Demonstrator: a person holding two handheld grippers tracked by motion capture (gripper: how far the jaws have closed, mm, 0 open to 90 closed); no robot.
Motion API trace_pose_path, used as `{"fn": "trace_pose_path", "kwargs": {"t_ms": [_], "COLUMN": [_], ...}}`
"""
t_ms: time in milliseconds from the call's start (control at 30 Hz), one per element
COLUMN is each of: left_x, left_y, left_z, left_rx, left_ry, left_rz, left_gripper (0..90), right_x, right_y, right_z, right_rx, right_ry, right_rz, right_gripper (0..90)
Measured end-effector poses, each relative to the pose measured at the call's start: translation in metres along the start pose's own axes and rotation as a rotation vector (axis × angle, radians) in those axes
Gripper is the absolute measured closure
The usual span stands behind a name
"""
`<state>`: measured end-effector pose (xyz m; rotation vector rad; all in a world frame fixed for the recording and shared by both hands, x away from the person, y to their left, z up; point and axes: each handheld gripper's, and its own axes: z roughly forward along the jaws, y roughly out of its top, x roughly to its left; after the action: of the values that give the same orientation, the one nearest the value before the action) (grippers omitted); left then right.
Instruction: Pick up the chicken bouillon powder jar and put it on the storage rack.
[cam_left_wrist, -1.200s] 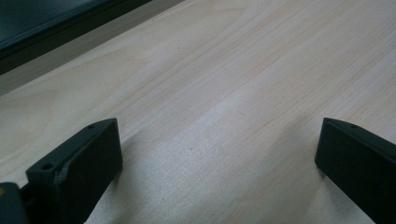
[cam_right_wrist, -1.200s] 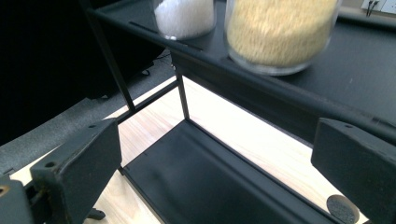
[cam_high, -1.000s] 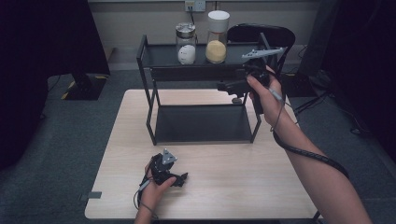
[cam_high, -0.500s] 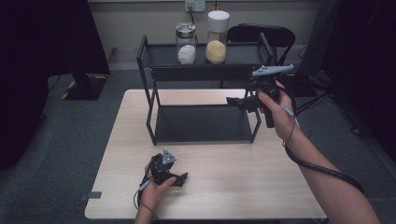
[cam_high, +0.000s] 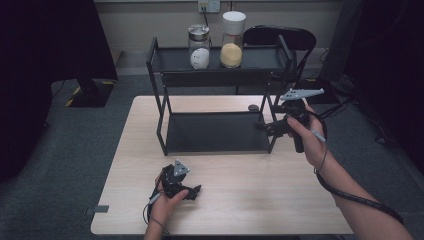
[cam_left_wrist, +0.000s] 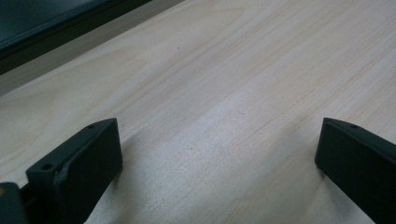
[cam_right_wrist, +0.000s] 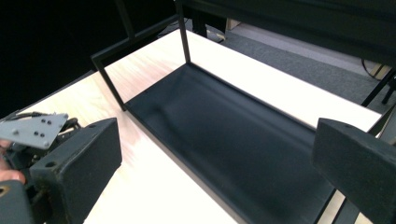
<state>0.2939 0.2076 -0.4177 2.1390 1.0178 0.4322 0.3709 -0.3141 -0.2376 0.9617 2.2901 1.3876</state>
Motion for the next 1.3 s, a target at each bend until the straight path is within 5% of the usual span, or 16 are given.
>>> {"fn": "trace_pose_path", "kwargs": {"t_ms": [867, 1300], "left_x": [0.000, 0.000], "left_y": [0.000, 0.000], "left_z": [0.000, 0.000], "left_rx": [0.000, 0.000], "left_ry": [0.000, 0.000], "left_rz": [0.000, 0.000], "left_gripper": [0.0, 0.0], "right_x": [-0.025, -0.026], "right_y": [-0.086, -0.126], "right_z": [-0.001, 0.007], "right_rx": [0.030, 0.060], "right_ry": [-0.017, -0.040], "right_rz": [0.085, 0.094], "right_gripper": [1.6, 1.5]}}
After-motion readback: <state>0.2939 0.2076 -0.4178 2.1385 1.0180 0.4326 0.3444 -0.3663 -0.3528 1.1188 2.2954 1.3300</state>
